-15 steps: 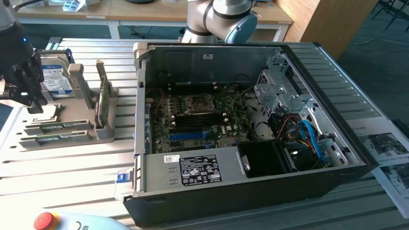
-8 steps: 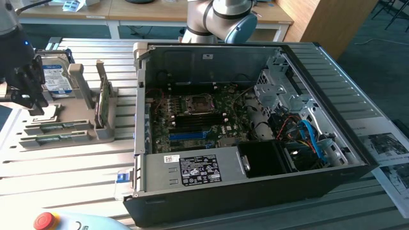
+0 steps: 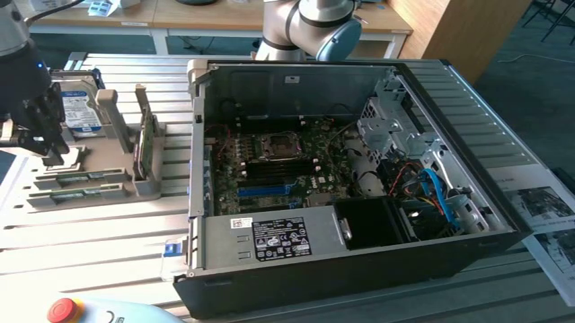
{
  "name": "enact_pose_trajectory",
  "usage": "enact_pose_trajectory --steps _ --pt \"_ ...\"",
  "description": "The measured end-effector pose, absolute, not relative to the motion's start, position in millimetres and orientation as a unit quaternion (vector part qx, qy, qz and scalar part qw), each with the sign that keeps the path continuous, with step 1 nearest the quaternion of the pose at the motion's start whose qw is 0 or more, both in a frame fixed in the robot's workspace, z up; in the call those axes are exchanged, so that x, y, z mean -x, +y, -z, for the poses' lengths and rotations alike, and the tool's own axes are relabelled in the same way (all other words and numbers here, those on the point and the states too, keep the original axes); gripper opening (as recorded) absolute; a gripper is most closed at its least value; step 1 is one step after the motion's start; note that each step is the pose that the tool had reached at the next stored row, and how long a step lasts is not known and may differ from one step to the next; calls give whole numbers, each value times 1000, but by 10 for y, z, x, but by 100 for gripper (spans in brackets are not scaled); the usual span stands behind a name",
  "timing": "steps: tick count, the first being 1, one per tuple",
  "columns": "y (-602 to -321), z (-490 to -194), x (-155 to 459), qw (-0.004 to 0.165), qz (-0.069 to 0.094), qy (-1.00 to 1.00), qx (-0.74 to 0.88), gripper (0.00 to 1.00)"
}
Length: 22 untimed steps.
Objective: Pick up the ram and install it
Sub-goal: 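Pick up the ram and move it above insertion slot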
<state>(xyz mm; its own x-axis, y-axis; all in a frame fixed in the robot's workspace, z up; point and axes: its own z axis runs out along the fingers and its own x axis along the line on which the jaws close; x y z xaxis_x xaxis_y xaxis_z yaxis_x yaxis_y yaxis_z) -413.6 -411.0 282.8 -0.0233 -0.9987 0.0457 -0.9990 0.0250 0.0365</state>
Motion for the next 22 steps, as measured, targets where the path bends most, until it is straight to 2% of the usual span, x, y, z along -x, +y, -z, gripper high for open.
enact_pose_trajectory --steps 22 --pt "-4110 -2658 4136 35 -9 -715 -698 30"
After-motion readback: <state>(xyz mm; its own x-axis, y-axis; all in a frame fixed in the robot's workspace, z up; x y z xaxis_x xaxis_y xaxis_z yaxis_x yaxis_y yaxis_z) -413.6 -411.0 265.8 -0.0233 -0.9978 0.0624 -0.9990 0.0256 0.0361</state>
